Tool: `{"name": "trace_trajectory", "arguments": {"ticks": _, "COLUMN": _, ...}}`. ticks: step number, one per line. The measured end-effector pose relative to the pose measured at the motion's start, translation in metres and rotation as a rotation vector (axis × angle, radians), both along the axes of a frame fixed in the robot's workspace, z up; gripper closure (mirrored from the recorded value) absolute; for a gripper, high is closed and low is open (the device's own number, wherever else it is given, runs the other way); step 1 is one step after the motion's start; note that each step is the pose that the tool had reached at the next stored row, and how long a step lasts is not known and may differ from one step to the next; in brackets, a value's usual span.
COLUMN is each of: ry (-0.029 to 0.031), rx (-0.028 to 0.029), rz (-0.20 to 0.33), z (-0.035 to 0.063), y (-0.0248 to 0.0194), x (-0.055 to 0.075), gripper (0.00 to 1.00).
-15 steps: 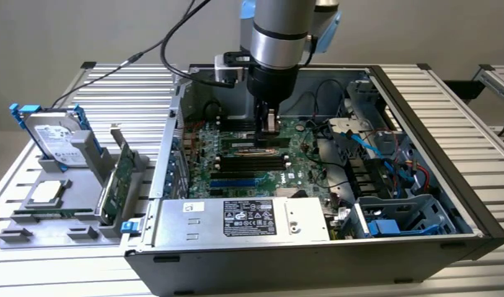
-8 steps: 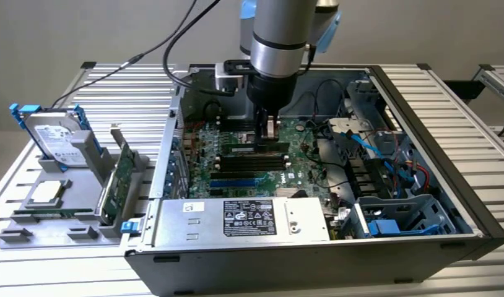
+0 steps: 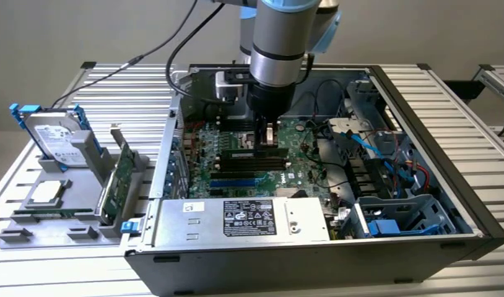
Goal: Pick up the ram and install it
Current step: 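Insert the ram into the slot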
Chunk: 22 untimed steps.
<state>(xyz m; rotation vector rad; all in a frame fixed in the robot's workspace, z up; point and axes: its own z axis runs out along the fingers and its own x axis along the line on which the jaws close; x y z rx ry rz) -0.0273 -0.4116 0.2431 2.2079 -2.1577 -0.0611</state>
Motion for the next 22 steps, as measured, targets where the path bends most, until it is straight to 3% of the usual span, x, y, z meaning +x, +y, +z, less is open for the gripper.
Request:
{"name": "trace_trajectory", "arguments": {"ticks": 6, "ry": 0.0005, "rx": 0.0002, "rz": 0.000, "z": -0.0109, "y": -0.0007, "x": 0.000, "gripper": 0.86}}
{"name": "trace_trajectory", "arguments": {"ticks": 22, "ry": 0.0057, "rx": 0.0001, "rz": 0.001, "z": -0.0165, "y": -0.0008, "x": -0.002, "gripper": 0.86}}
